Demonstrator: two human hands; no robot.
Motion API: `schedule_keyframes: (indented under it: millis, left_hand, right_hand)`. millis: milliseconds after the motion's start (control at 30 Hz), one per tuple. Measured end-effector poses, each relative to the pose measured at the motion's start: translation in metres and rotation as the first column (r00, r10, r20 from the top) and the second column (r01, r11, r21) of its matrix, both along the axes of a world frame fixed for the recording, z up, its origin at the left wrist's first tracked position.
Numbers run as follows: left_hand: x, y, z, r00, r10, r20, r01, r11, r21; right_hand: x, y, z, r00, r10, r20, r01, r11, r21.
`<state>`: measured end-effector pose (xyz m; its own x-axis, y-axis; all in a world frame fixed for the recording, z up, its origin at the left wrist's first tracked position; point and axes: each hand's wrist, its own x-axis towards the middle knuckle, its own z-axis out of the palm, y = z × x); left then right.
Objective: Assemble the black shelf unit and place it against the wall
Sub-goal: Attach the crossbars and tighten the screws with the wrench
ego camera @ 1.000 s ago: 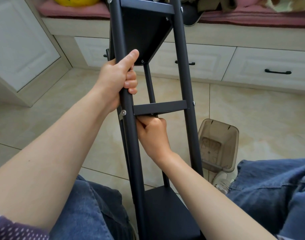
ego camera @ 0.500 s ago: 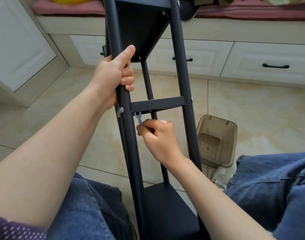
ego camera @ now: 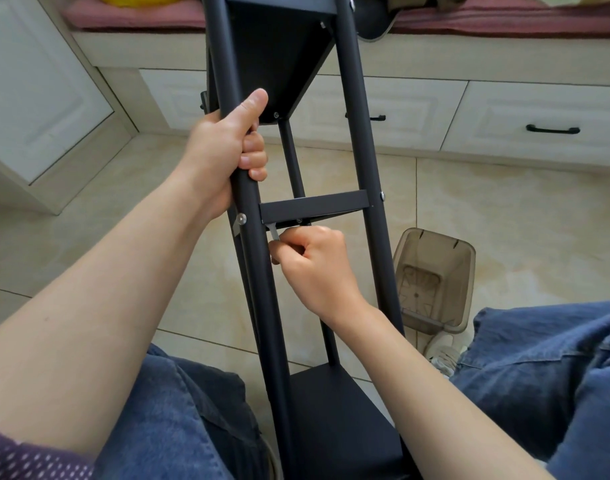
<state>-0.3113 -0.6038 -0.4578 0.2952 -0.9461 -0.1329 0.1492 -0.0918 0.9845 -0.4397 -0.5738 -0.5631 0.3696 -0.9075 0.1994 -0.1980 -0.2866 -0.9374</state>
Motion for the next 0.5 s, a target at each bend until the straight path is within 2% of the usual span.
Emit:
schedule_keyframes:
  millis: [500]
  left_hand:
    - [-0.001,-0.002,0.0,1.0,0.0,0.006,0.0,1.0,-0.001]
  right_hand:
    - [0.006,-0.007,-0.007,0.997,0.075,0.002,-0.074,0.996,-0.049]
